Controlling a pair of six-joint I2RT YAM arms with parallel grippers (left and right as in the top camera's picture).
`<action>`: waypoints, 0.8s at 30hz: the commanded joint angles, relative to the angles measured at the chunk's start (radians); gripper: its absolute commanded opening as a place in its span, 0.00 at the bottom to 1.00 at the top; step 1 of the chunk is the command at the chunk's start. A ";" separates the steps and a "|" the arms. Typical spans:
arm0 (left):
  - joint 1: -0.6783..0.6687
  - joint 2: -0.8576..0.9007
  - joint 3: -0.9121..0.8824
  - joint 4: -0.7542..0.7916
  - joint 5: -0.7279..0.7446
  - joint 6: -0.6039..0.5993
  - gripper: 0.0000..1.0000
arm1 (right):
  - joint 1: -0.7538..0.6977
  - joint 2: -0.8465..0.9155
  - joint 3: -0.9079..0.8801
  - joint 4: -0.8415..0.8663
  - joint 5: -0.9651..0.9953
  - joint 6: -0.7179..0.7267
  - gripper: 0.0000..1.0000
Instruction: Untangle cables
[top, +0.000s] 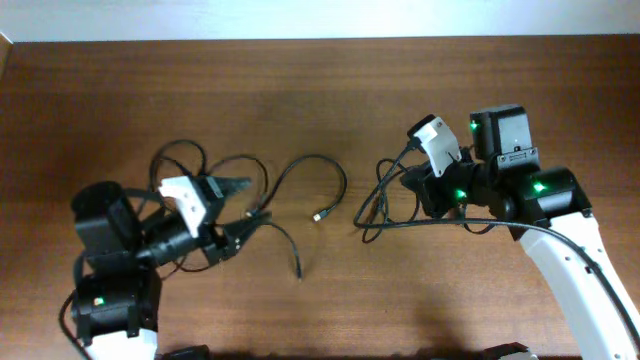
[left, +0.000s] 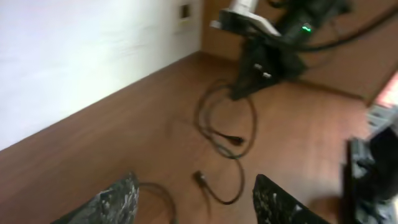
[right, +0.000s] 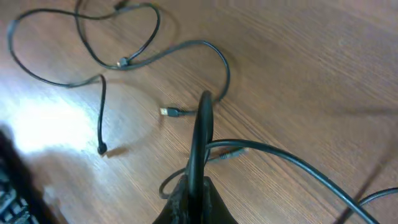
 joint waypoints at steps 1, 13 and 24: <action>-0.171 0.088 0.003 -0.018 -0.017 0.105 0.50 | 0.037 -0.064 0.050 0.002 -0.065 0.032 0.04; -0.521 0.274 0.003 0.138 -0.424 0.170 0.48 | 0.175 -0.195 0.146 -0.058 -0.053 0.083 0.04; -0.525 0.284 0.003 0.432 -0.322 0.016 0.44 | 0.285 -0.169 0.145 -0.131 0.078 0.053 0.04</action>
